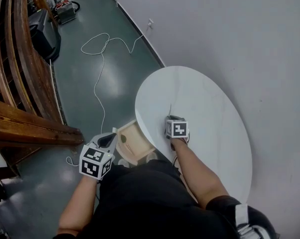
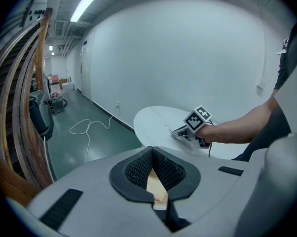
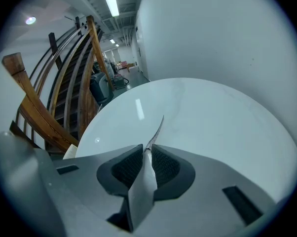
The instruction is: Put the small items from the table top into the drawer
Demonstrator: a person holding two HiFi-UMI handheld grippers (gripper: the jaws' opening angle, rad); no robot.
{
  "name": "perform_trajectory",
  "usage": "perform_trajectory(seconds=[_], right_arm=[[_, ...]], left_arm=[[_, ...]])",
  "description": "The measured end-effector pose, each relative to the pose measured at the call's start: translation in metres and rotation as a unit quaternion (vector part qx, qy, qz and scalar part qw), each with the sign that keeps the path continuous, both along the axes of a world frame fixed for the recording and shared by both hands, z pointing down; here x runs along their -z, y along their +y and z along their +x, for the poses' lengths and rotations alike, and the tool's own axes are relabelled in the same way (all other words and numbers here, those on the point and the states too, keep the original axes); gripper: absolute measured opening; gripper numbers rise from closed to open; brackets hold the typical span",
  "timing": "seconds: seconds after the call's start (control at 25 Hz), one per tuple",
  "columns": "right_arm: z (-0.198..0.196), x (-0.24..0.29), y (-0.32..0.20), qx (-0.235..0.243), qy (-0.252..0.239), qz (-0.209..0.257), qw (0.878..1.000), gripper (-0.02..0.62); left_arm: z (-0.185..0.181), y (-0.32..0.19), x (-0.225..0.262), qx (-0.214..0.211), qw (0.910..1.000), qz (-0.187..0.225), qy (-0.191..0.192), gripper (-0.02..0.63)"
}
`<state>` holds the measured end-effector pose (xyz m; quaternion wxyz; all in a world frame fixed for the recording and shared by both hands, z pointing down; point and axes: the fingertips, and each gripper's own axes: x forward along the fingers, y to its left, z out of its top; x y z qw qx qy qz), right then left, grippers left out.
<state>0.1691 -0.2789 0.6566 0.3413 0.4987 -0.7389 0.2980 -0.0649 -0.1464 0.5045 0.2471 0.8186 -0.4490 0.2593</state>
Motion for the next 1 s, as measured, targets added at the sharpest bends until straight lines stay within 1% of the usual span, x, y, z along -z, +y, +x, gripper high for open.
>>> perform_trajectory(seconds=[0.2, 0.48, 0.68, 0.84, 1.0], right_arm=[[-0.002, 0.006, 0.011, -0.004, -0.015, 0.001, 1.000, 0.055], [-0.012, 0.024, 0.029, -0.001, -0.020, 0.015, 1.000, 0.055], [-0.028, 0.037, 0.042, 0.033, -0.028, 0.039, 0.998, 0.055], [-0.047, 0.045, 0.060, 0.054, -0.035, 0.043, 0.997, 0.055], [-0.071, 0.048, 0.077, 0.080, -0.047, 0.040, 0.995, 0.055]], left_arm=[[-0.001, 0.002, -0.003, -0.002, 1.0000, -0.001, 0.004, 0.014], [-0.002, 0.009, -0.010, -0.017, 0.9997, -0.008, 0.012, 0.014], [0.001, 0.015, -0.017, -0.033, 0.9992, -0.014, 0.016, 0.014], [0.002, 0.020, -0.022, -0.043, 0.9988, -0.017, 0.018, 0.014], [-0.002, 0.023, -0.025, -0.039, 0.9989, -0.019, 0.018, 0.014]])
